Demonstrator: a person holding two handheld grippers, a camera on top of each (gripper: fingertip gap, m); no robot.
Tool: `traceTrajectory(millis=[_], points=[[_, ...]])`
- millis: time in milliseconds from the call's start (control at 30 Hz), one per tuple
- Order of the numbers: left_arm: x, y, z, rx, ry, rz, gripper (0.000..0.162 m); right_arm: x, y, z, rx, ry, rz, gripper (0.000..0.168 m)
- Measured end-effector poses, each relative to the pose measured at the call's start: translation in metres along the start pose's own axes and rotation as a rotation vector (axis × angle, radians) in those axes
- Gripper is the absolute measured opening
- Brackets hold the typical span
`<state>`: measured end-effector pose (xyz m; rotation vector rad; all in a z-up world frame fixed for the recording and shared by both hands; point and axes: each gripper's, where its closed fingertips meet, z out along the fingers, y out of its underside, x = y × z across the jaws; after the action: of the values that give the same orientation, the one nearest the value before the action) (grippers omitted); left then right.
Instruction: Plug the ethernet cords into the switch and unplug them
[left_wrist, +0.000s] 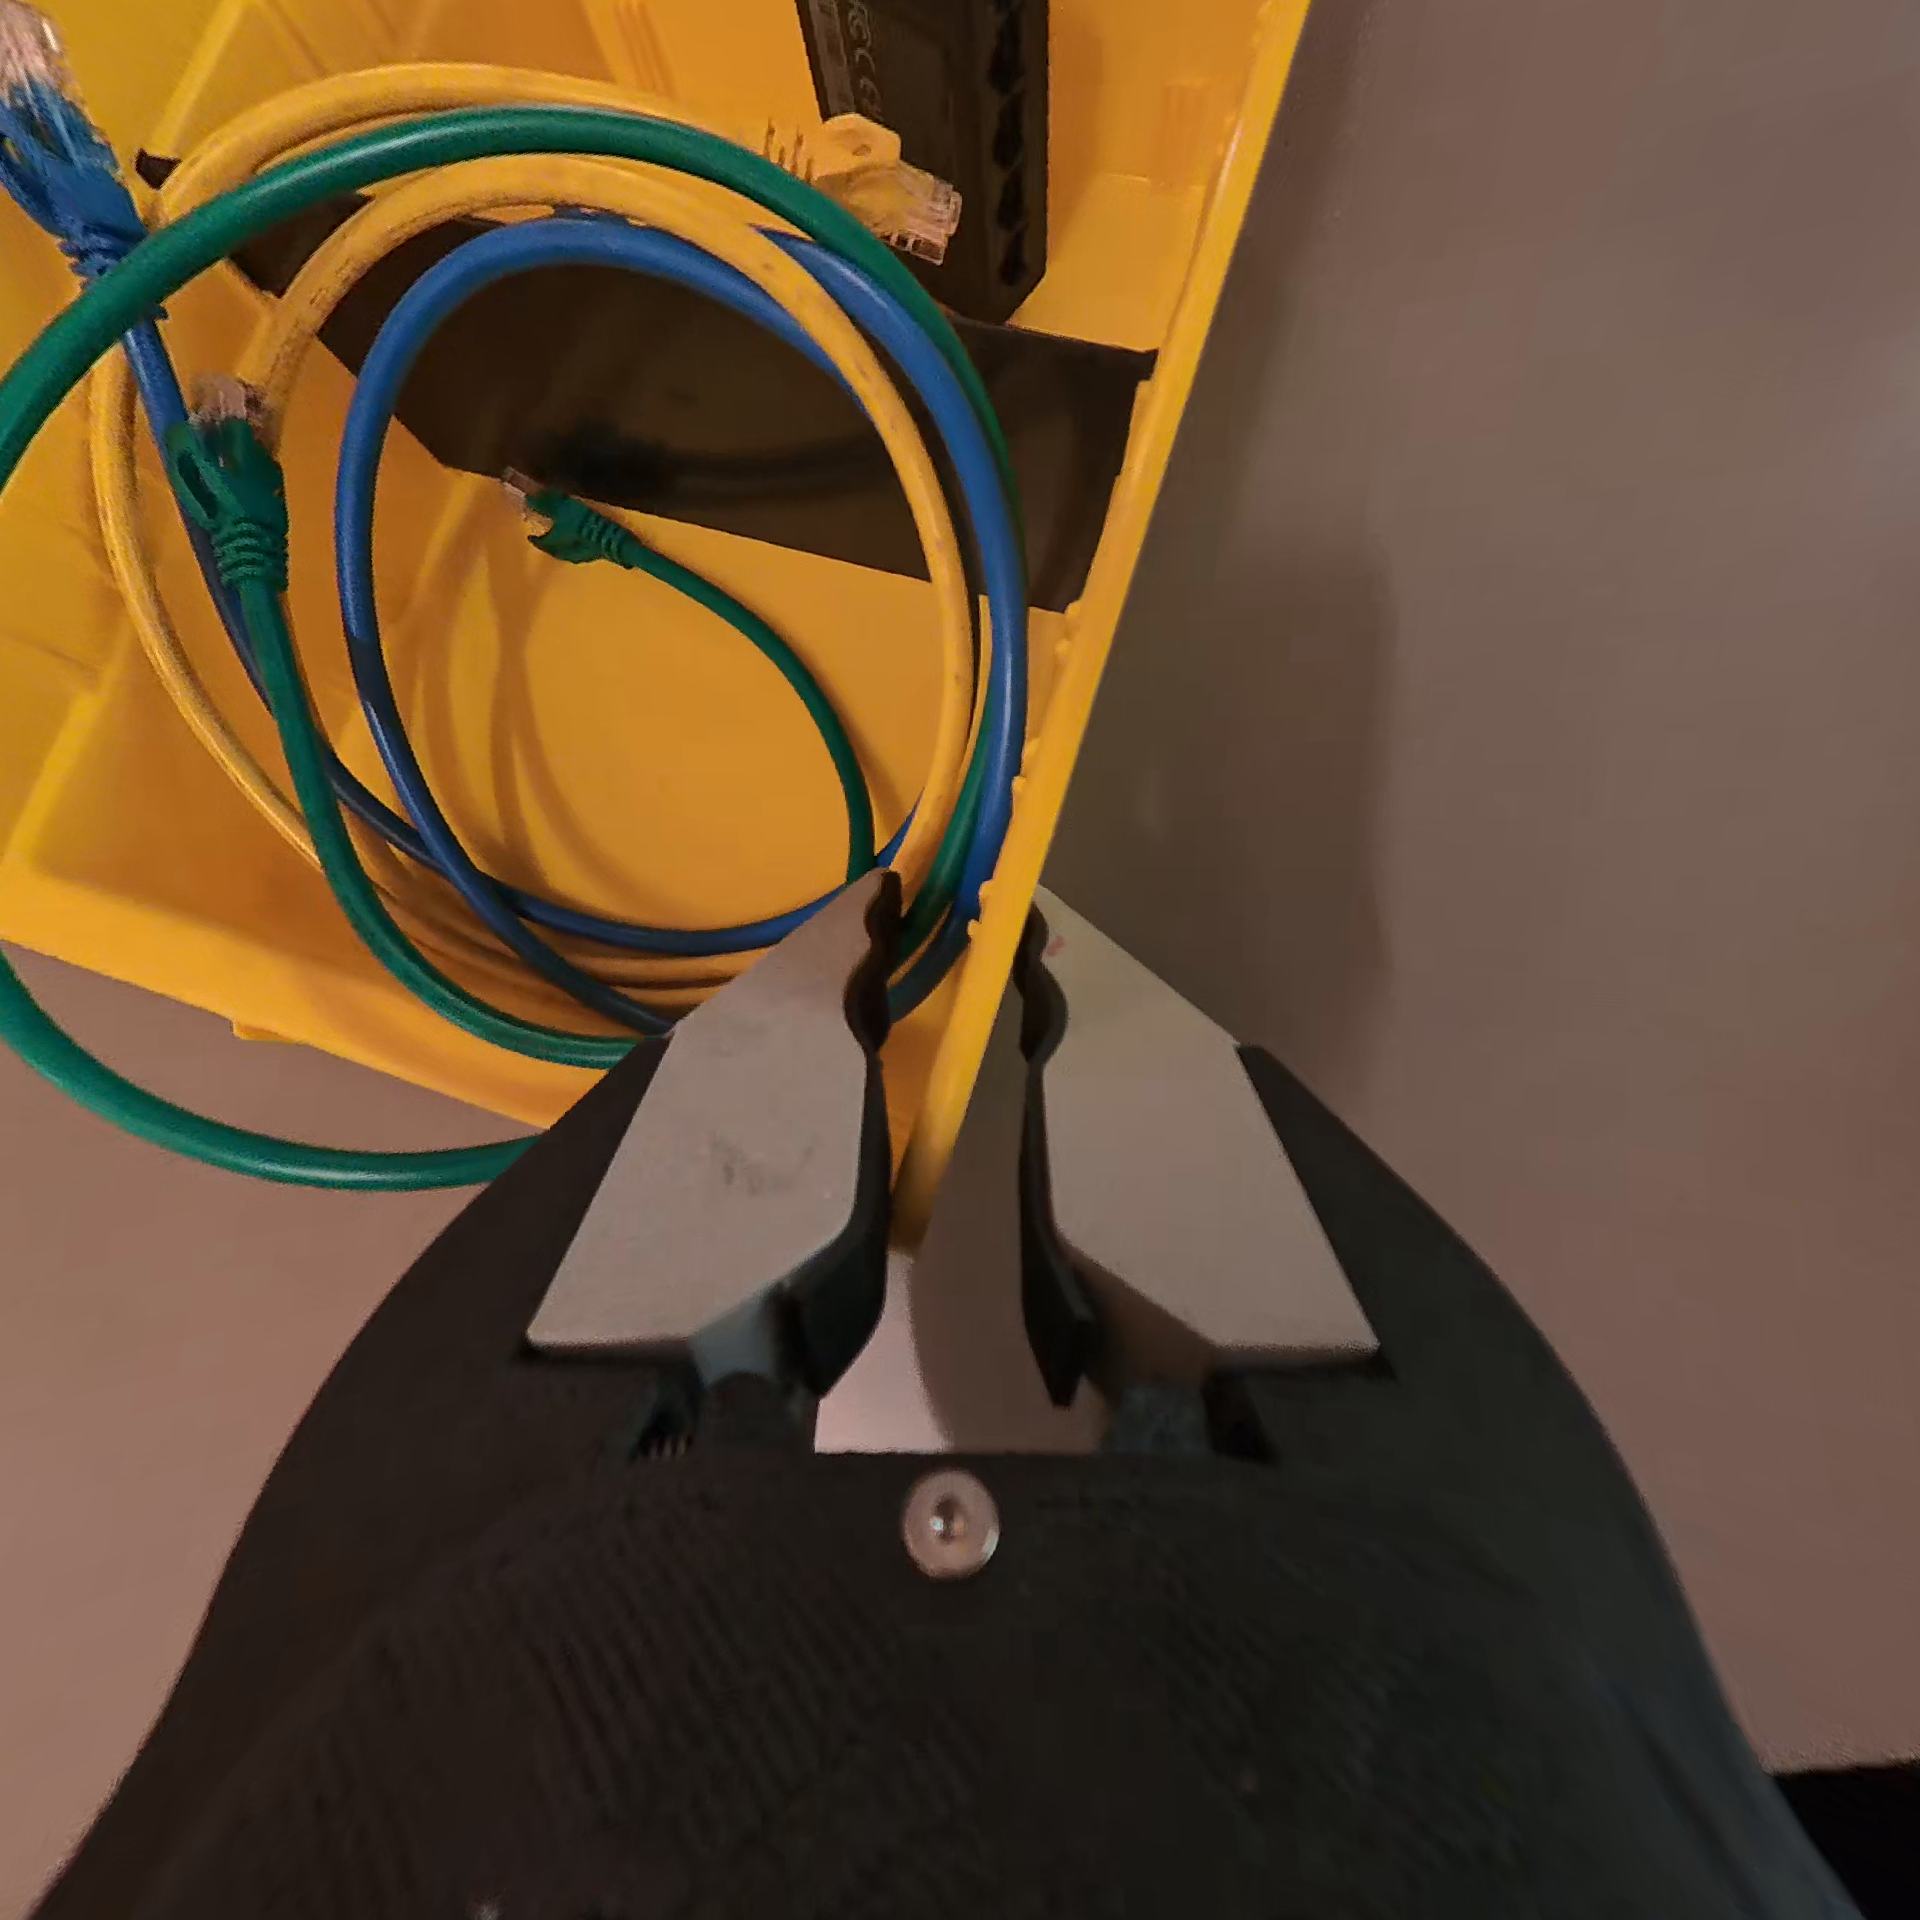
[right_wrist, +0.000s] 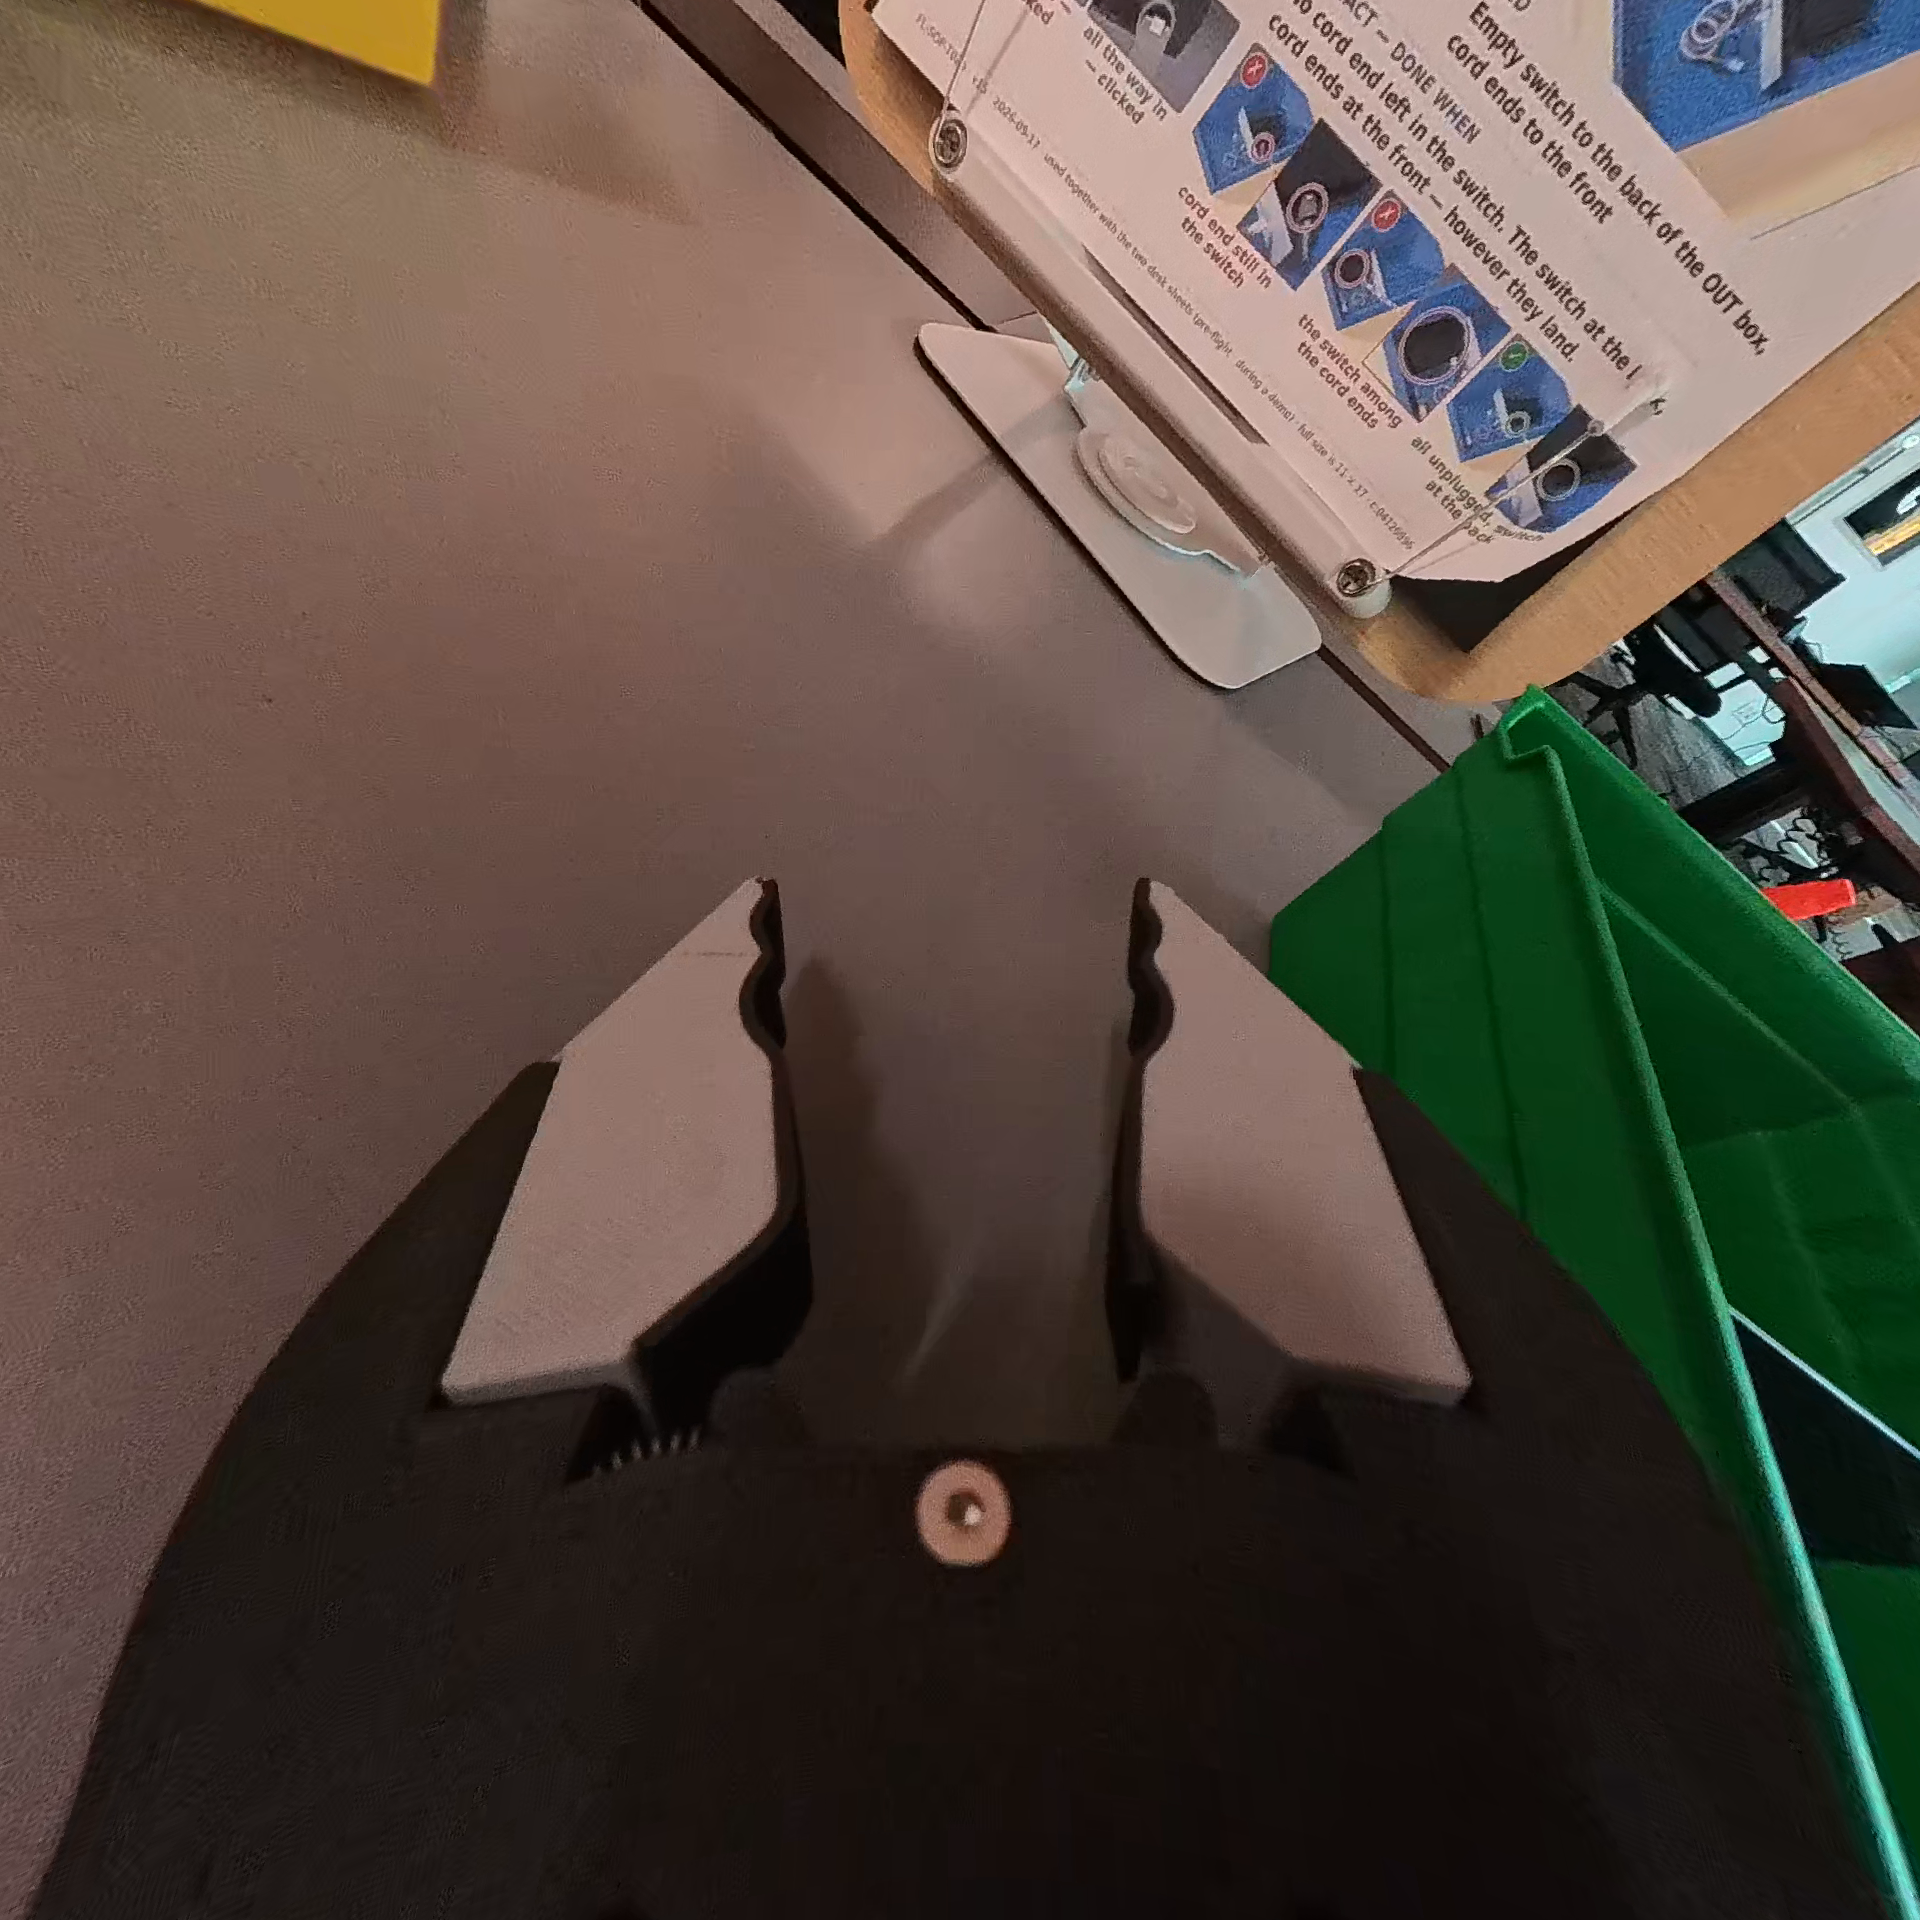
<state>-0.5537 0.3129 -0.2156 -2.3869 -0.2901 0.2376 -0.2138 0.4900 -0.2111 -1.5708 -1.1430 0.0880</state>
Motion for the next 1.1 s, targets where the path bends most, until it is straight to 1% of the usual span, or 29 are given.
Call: traceTrajectory(millis=[100,133,167,200,267,300,367,400,467,533,600,767,833,933,1033,1100], points=[[0.0,0.0,0.001,-0.003,-0.028,-0.004,0.019,0.0,0.0,0.0,-0.001,0.003,-0.005,0.065],[0.01,-0.001,0.0,-0.009,-0.012,0.018,0.023,0.0,0.0,0.0,-0.001,0.003,-0.006,0.065],[0.03,-0.001,-0.002,-0.016,0.063,0.06,0.039,0.0,0.0,0.0,-0.003,0.004,-0.008,0.065],[0.051,-0.001,-0.005,-0.017,0.14,0.092,0.048,0.0,0.001,0.001,-0.005,0.004,-0.008,0.065],[0.082,-0.002,-0.011,-0.02,0.229,0.143,0.047,0.0,0.001,0.001,-0.006,0.005,-0.007,0.065],[0.095,-0.001,-0.014,-0.024,0.269,0.168,0.048,0.0,0.0,0.0,-0.003,0.006,-0.006,0.065],[0.112,0.001,-0.022,-0.031,0.329,0.211,0.054,0.001,-0.001,0.0,0.005,0.007,0.0,0.065],[0.116,0.001,-0.027,-0.029,0.344,0.227,0.054,0.001,-0.001,-0.001,0.008,0.007,0.005,0.065],[0.115,-0.001,-0.037,-0.01,0.339,0.246,0.053,0.002,-0.001,-0.001,0.01,0.003,0.016,0.065],[0.106,-0.005,-0.046,0.015,0.305,0.249,0.06,0.002,-0.001,-0.001,0.012,0.0,0.024,0.065],[0.1,-0.007,-0.054,0.038,0.301,0.24,0.062,0.002,-0.001,-0.001,0.014,-0.001,0.026,0.065],[0.08,-0.018,-0.073,0.112,0.241,0.22,0.059,0.002,-0.002,-0.001,0.015,0.002,0.018,0.065],[0.078,-0.027,-0.08,0.165,0.233,0.202,0.058,0.001,-0.002,-0.001,0.016,0.0,0.015,0.062],[0.086,-0.041,-0.084,0.242,0.266,0.164,0.058,0.002,-0.007,-0.005,0.044,-0.003,0.046,0.058],[0.084,-0.055,-0.086,0.308,0.232,0.145,0.058,0.0,-0.013,-0.008,0.084,-0.038,0.098,0.06],[0.086,-0.055,-0.086,0.314,0.231,0.157,0.058,0.001,-0.015,-0.01,0.105,-0.057,0.13,0.06]])
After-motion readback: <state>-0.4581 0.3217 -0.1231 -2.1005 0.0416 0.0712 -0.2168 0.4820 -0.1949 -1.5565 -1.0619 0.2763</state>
